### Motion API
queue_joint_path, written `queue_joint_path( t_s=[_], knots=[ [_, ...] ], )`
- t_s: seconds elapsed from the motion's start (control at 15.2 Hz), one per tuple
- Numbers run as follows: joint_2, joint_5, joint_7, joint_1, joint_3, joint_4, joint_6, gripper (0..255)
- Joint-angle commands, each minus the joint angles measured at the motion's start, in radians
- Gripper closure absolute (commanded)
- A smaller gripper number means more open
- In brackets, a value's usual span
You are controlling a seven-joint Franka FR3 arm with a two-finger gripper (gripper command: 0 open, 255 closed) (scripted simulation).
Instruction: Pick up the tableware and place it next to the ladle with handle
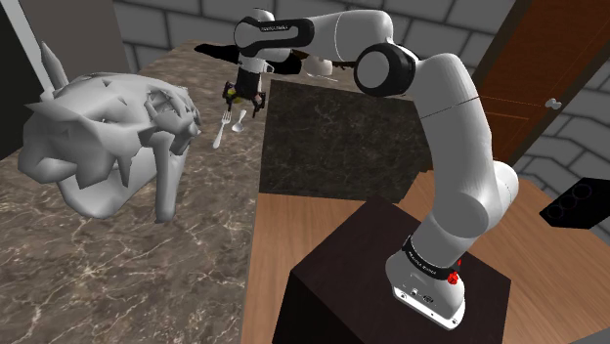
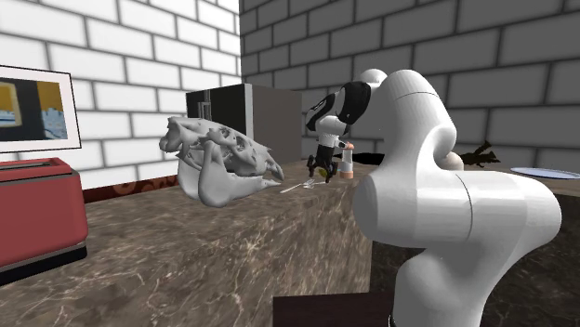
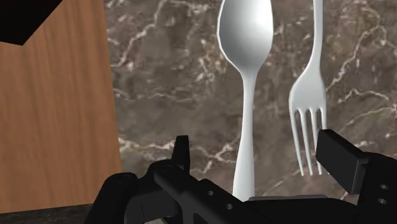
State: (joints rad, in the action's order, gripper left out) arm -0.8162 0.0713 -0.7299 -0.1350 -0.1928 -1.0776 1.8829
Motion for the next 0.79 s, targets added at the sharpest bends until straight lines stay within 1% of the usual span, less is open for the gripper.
queue_joint_path(
  t_s=[0.0,0.26,0.73],
  knots=[
    [0.000,0.000,0.000,0.000,0.000,0.000,0.000,0],
    [0.011,0.000,-0.003,-0.007,0.000,0.106,-0.118,0],
    [0.011,0.000,-0.003,-0.007,0.000,0.106,-0.118,0]
  ],
)
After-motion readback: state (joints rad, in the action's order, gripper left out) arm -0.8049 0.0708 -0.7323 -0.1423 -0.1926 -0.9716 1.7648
